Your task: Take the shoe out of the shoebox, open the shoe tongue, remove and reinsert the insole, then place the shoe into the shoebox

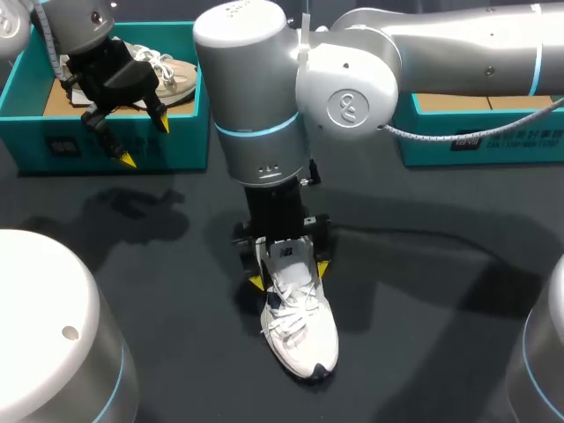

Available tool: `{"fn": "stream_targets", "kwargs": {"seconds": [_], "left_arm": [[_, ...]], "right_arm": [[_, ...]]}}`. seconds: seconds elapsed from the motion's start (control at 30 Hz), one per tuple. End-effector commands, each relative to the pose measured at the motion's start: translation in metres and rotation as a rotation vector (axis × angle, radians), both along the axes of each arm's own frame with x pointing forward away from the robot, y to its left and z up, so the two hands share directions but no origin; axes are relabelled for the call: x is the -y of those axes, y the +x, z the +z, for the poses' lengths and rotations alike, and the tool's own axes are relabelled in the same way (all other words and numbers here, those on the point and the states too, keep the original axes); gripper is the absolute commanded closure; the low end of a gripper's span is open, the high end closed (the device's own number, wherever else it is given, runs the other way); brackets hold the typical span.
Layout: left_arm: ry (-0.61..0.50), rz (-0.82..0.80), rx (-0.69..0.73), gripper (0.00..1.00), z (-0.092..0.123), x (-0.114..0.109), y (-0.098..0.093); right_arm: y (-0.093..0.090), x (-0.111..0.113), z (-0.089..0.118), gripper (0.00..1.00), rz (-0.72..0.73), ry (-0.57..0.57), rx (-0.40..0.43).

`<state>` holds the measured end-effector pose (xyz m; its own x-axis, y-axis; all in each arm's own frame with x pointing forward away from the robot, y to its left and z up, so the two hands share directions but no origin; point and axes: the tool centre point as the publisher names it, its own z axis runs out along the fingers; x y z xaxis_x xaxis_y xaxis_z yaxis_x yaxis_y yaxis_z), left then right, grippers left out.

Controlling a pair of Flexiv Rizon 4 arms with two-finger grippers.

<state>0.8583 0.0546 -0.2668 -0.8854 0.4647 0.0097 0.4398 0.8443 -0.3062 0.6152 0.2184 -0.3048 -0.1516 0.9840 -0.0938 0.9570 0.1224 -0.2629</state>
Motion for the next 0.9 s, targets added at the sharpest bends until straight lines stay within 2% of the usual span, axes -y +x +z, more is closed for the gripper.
{"fn": "stream_targets", "kwargs": {"seconds": [0.03,0.13,0.17,0.23,0.27,0.4,0.9], "left_arm": [[0.003,-0.001,0.0,0.0,0.0,0.0,0.0],[0.003,-0.001,0.0,0.0,0.0,0.0,0.0],[0.003,-0.001,0.0,0.0,0.0,0.0,0.0],[0.003,-0.001,0.0,0.0,0.0,0.0,0.0],[0.003,-0.001,0.0,0.0,0.0,0.0,0.0],[0.003,-0.001,0.0,0.0,0.0,0.0,0.0],[0.003,-0.001,0.0,0.0,0.0,0.0,0.0]], "right_arm": [[-0.013,0.0,0.004,0.05,-0.008,0.003,0.013],[-0.021,0.0,0.008,0.11,-0.018,0.006,0.019],[-0.023,0.0,0.009,0.2,-0.023,0.005,0.022],[-0.026,0.0,0.012,0.46,-0.025,0.003,0.032],[-0.026,0.0,0.013,0.52,-0.027,0.001,0.035],[-0.024,-0.001,0.017,0.62,-0.029,-0.01,0.048],[0.021,0.004,-0.001,0.62,0.042,0.021,0.09]]}}
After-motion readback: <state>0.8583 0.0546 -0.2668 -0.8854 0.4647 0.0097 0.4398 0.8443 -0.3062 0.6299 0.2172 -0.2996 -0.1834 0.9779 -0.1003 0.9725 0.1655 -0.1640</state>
